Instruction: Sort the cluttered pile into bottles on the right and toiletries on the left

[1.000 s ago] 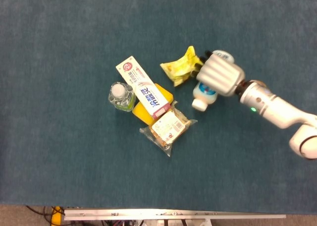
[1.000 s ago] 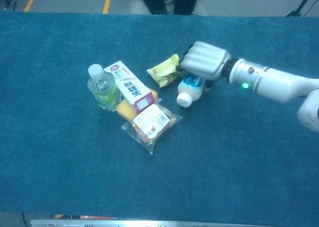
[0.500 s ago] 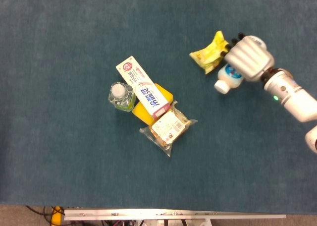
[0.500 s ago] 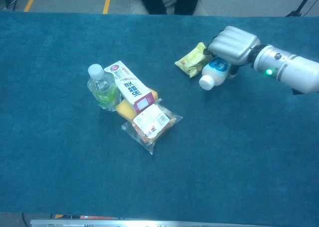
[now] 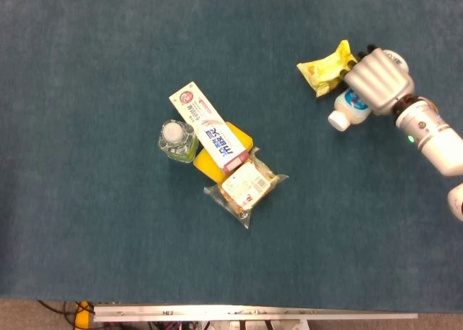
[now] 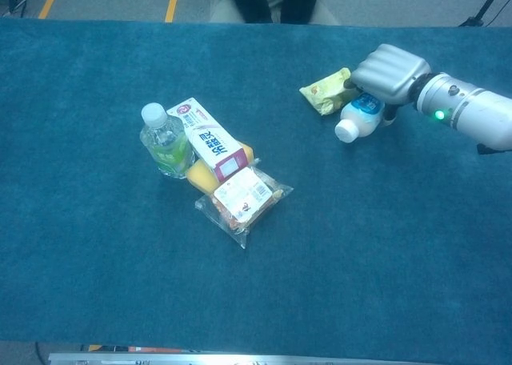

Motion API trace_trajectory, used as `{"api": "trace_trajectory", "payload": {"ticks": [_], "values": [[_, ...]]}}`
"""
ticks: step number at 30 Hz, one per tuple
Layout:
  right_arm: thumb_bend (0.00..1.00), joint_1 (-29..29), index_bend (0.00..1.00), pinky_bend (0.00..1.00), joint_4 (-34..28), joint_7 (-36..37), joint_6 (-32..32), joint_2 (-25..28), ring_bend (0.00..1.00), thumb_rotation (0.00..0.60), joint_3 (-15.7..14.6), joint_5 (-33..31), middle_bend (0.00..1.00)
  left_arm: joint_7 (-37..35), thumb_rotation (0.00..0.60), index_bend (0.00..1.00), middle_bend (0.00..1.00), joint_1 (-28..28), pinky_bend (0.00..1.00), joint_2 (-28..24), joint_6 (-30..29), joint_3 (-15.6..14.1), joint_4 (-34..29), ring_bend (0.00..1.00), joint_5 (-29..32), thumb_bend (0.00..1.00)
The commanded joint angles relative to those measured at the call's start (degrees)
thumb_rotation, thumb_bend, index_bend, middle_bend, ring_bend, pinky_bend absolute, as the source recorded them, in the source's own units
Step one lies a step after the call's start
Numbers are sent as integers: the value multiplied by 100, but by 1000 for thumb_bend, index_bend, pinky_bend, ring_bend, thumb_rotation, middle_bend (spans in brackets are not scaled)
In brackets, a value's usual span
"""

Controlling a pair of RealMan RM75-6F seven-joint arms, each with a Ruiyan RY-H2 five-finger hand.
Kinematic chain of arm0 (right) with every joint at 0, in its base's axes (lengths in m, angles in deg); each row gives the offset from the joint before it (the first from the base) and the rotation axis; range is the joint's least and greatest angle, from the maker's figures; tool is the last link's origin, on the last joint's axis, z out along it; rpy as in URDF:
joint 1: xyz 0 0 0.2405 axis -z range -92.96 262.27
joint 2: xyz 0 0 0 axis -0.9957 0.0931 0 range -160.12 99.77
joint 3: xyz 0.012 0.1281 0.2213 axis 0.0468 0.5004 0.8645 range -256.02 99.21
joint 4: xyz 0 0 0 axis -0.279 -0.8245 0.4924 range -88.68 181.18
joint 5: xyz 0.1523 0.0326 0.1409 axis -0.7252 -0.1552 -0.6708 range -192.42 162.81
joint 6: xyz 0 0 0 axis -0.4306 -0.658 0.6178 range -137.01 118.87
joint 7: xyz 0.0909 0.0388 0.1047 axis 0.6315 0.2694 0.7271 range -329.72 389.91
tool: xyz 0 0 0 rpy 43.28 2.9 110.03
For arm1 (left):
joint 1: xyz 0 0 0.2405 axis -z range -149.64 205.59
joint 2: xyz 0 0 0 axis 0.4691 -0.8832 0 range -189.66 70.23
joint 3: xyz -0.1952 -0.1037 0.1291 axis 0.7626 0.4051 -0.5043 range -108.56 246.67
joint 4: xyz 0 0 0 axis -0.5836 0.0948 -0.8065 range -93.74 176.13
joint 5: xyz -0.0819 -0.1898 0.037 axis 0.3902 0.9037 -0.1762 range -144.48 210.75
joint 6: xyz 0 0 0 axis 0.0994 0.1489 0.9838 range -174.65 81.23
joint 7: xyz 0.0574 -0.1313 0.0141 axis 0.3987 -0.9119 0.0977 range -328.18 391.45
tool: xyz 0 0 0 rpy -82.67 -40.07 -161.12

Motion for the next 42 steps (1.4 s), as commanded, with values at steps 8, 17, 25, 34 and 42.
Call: {"api": "trace_trajectory", "payload": {"ticks": [8, 17, 25, 34, 42], "values": [[0, -5, 198, 369, -456, -334, -76, 199, 286, 600, -32, -266, 377, -27, 600, 335, 357, -44, 251, -17, -53, -14, -2, 291, 0, 369], [0, 37, 190, 369, -828, -229, 126, 419, 284, 600, 25, -328, 375, -18, 600, 335, 357, -68, 251, -42, -105, -19, -35, 291, -28, 368], [0, 70, 190, 369, -1261, 223, 298, 658, 284, 600, 215, -425, 375, -19, 600, 335, 357, -100, 251, -67, -151, -33, -63, 290, -51, 369], [0, -72, 190, 370, -1609, 704, 207, 868, 284, 600, 627, -868, 375, -30, 600, 335, 357, -145, 251, -113, -208, -41, -86, 291, -56, 368], [0, -533, 190, 370, -1352, 50, -215, 771, 284, 600, 753, -1695, 375, -47, 600, 335, 357, -189, 251, -128, -242, -67, -96, 291, -72, 368]]}}
